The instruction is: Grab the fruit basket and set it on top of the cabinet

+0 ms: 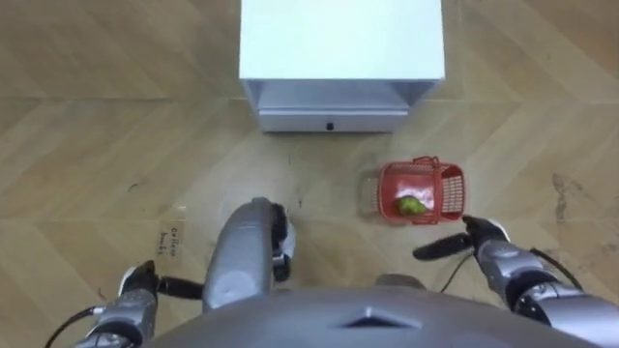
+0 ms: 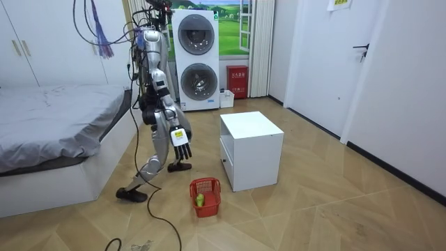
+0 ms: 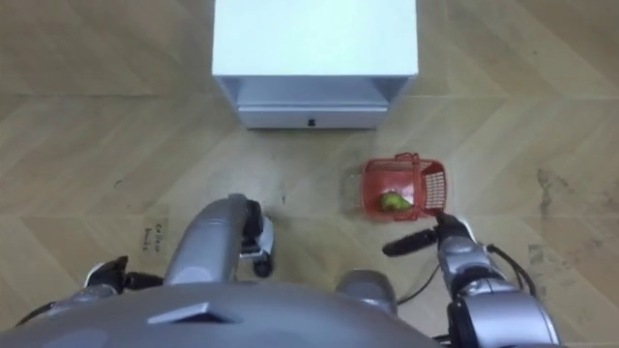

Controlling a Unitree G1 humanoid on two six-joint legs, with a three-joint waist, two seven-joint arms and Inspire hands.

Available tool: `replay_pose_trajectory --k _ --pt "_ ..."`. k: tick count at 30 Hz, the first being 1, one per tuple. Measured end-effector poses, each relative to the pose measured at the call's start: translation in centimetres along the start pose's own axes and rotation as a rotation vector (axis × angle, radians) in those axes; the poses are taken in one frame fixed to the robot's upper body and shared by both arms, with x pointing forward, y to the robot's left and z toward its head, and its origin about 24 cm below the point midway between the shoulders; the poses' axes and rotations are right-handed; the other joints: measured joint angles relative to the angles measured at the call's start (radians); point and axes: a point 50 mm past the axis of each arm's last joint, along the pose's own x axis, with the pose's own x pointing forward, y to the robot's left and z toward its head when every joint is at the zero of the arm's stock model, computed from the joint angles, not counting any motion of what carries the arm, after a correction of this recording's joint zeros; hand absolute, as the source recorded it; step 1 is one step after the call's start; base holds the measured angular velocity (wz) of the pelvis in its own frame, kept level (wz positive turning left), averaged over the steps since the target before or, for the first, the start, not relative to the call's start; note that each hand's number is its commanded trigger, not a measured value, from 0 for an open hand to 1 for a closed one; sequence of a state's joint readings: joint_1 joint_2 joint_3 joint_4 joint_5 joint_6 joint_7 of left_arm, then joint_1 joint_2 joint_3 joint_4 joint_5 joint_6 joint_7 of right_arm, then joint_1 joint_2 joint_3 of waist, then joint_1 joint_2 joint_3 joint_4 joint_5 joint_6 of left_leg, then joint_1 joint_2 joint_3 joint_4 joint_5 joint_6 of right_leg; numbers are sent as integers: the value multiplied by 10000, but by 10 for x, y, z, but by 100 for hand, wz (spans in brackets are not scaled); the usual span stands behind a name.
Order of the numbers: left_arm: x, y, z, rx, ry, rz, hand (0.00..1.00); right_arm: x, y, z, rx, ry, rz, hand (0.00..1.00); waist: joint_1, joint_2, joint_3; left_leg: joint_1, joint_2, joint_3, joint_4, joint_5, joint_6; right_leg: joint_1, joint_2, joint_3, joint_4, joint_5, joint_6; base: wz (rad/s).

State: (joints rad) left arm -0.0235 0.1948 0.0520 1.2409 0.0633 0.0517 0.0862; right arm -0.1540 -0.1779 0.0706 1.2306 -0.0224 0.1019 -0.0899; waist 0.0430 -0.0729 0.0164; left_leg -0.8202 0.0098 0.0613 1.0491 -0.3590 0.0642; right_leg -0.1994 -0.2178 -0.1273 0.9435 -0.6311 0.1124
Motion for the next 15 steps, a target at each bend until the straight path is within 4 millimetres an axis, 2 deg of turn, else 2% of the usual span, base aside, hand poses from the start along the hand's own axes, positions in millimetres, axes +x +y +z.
replay_pose_trajectory --k 1,2,3,4,6,7,9,11,12,14,15 --pt "0 0 5 -193 -152 16 0 0 1 5 192 -140 -1 0 23 -37 45 -310 -66 -54 320 -76 -27 -264 -87 -79 488 -261 -61 41" --pt "1 2 10 -430 -264 171 0 0 3 14 460 -403 42 0 113 -46 75 -886 -75 -178 1060 -231 -36 -794 -196 -134 1618 -490 -90 19" --pt "2 2 11 -545 -187 318 0 0 5 18 631 -559 93 0 115 -36 79 -1217 -163 -283 1723 -600 -44 -1255 -320 -114 2935 -506 -98 24" --pt "2 2 11 -481 -156 383 0 0 5 19 742 -606 92 0 86 -45 73 -1328 -285 -326 1976 -913 -45 -1444 -409 -77 3555 -506 -98 45" --pt "2 1 16 -406 -427 589 0 0 3 25 987 -878 -149 0 104 -89 74 -2028 -613 -226 3479 -1611 145 -2186 -805 262 5979 -506 -99 44" --pt "2 2 15 -418 -444 689 0 0 2 29 1058 -1038 -208 0 106 -103 73 -2200 -641 -144 3841 -1771 214 -2346 -911 353 6529 -506 -100 29" --pt "1 3 12 -448 -350 1093 0 -1 -3 38 1488 -1588 -549 0 -37 -84 95 -2784 -989 122 5174 -2282 456 -2775 -1313 688 8433 -506 -101 36" --pt "1 5 10 -612 -313 1417 0 -2 -4 46 1676 -1860 -755 0 -152 -65 132 -3144 -1187 272 6010 -2606 593 -2963 -1399 1022 9576 -506 -102 36" --pt "1 7 10 -733 -356 1626 0 -2 -4 49 1848 -2007 -810 0 -216 -122 136 -3357 -1333 407 6436 -2745 655 -3072 -1515 1205 10259 -506 -102 36" --pt "1 9 10 -849 -431 1869 0 -4 -6 57 2070 -2315 -1020 0 -403 -210 177 -3617 -1532 558 6981 -2872 662 -3127 -1654 1450 11075 -506 -102 38" --pt "0 10 10 -1041 -458 2048 0 -6 -7 63 2152 -2583 -1178 0 -505 -312 162 -3811 -1619 639 7243 -2919 615 -3231 -1697 1575 11535 -506 -102 37"
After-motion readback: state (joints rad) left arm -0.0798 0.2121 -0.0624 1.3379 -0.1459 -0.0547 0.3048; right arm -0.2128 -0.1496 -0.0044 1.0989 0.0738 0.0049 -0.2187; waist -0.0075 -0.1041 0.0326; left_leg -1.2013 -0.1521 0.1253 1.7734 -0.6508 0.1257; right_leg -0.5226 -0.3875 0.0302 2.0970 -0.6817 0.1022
